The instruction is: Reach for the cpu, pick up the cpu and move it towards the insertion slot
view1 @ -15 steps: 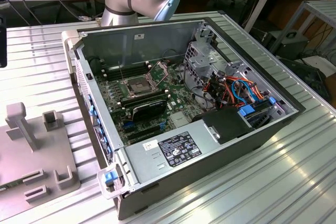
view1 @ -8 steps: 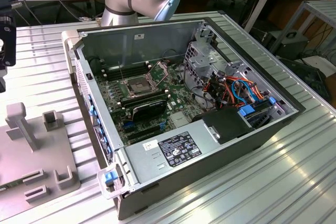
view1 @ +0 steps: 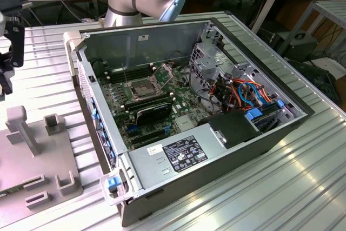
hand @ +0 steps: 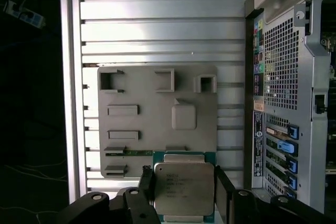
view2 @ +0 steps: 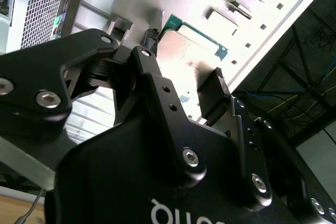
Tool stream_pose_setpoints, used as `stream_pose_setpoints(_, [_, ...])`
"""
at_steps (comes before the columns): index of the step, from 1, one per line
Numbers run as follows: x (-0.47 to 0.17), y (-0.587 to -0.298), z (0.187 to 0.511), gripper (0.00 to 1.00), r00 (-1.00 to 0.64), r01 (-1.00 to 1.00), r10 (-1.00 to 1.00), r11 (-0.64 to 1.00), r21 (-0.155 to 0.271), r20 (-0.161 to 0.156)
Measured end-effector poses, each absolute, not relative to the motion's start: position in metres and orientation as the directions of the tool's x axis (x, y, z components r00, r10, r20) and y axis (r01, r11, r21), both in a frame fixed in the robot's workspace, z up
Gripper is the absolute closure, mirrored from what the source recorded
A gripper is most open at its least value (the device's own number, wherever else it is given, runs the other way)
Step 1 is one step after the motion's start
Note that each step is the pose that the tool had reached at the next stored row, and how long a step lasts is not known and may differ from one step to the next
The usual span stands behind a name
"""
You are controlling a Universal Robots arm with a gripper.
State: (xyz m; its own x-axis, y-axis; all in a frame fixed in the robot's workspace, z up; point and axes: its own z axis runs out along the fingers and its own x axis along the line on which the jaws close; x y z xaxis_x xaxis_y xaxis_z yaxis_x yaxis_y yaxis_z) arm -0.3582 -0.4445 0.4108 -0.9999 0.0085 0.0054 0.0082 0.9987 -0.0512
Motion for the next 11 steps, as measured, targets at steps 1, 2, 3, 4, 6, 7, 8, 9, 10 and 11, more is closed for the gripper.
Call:
stream_pose_setpoints(1, [-0.3571,-0.4445,0.4108,0.45,-1.0,0.008,0.009,0.999,-0.051,0.005])
stream_pose_setpoints(2, [-0.3559,-0.4445,0.4107,0.45,-1.0,0.008,0.009,0.999,-0.051,0.005])
stream_pose_setpoints(3, [-0.3548,-0.4445,0.4107,0.45,-1.0,0.008,0.009,0.999,-0.051,0.005])
stream_pose_setpoints(4, [-0.3537,-0.4445,0.4107,0.45,-1.0,0.008,0.008,0.999,-0.051,0.005])
stream_pose_setpoints(6, [-0.3515,-0.4445,0.4107,0.45,-1.0,0.008,0.008,0.999,-0.051,0.005])
stream_pose_setpoints(7, [-0.3506,-0.4445,0.4107,0.45,-1.0,0.008,0.008,0.999,-0.051,0.005])
stream_pose_setpoints(8, [-0.3498,-0.4445,0.4107,0.45,-1.0,0.008,0.008,0.999,-0.051,0.005])
stream_pose_setpoints(9, [-0.349,-0.4445,0.4107,0.45,-1.0,0.008,0.008,0.999,-0.051,0.005])
stream_pose_setpoints(10, [-0.3483,-0.4445,0.4107,0.45,-1.0,0.008,0.008,0.999,-0.051,0.005])
stream_pose_setpoints(11, [-0.3477,-0.4445,0.4107,0.45,-1.0,0.008,0.008,0.999,-0.051,0.005])
